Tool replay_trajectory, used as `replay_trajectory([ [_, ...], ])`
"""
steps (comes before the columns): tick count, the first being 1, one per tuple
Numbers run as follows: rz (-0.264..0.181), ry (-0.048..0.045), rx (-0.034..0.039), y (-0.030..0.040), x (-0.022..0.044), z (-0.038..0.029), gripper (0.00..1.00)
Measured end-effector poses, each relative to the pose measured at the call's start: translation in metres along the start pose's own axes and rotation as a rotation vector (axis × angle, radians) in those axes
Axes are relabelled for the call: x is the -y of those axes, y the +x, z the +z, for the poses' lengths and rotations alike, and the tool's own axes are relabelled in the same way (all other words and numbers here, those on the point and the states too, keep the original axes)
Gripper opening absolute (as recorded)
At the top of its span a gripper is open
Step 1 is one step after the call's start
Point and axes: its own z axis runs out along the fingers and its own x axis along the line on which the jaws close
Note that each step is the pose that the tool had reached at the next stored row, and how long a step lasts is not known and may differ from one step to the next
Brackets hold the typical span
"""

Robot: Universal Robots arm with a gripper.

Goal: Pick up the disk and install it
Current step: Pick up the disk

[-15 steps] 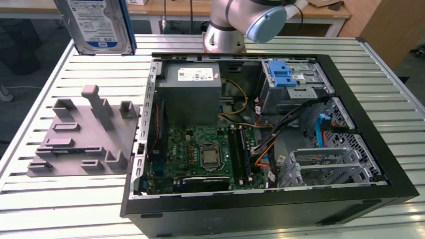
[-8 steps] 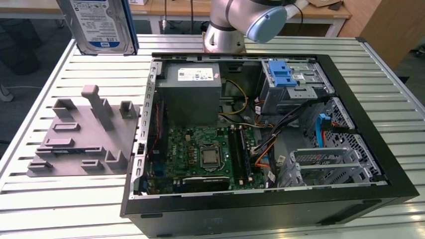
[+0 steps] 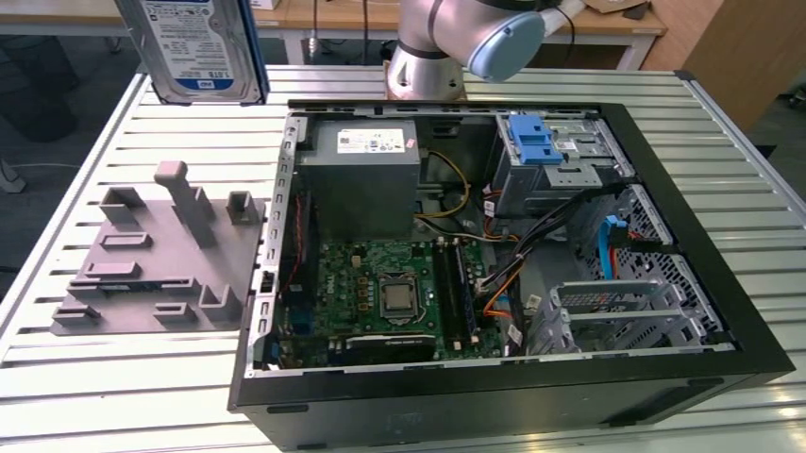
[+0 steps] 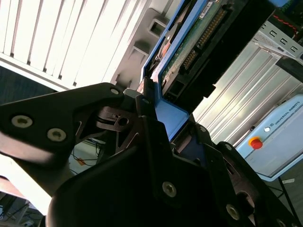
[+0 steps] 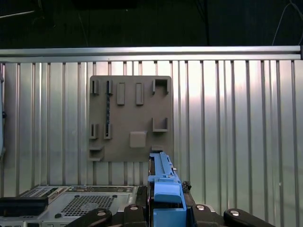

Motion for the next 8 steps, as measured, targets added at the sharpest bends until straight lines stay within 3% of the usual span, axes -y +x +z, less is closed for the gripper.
replay_trajectory([
  [8,0.0,0.0,0.0,-0.0002,0.0072,-0.0001,0.36],
])
